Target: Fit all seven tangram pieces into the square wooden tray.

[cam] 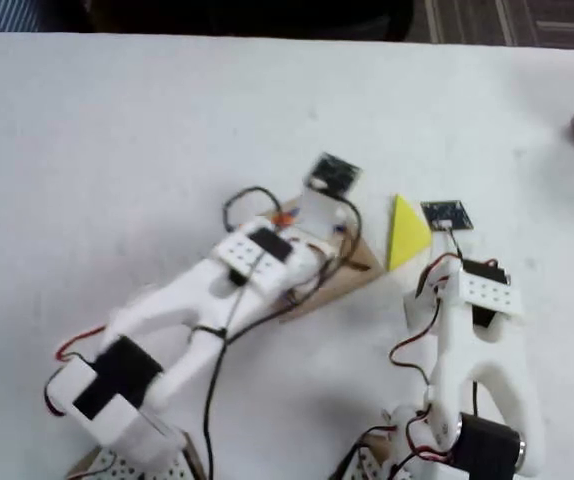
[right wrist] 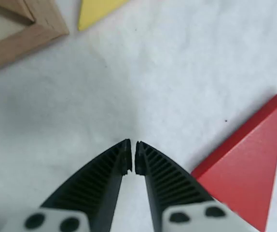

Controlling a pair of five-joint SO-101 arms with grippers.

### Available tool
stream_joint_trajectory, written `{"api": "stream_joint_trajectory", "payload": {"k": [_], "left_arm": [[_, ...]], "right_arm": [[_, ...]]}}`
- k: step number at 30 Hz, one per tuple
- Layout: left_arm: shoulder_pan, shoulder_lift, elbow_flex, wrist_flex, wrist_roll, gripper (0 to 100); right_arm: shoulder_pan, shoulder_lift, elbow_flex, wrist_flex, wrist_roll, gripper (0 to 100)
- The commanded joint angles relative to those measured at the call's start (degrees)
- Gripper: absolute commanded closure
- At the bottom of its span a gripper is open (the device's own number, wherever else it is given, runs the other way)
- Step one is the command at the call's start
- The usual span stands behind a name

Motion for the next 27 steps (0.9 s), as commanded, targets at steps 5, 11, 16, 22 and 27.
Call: {"api": "stream_joint_trajectory", "payload": {"k": [5, 11, 16, 22, 27], "left_arm": [[-5.23, 6.9, -6.86, 3.96, -2.64, 98], [-5.23, 12.0, -11.78, 6.15, -3.78, 98], [-2.95, 12.0, -11.78, 5.89, -3.78, 98], [2.51, 12.09, -11.96, 5.89, -3.78, 98], [2.95, 12.26, -12.04, 4.92, -3.78, 98]], "right_arm": [[-0.57, -1.98, -0.26, -0.75, 0.79, 98.1], [-0.57, -1.98, -0.26, -0.75, 0.79, 98.1], [-0.57, -1.98, -0.26, -0.75, 0.79, 98.1], [-0.57, -1.98, -0.26, -0.75, 0.79, 98.1], [-0.57, -1.98, -0.35, -0.75, 0.79, 98.1]]}}
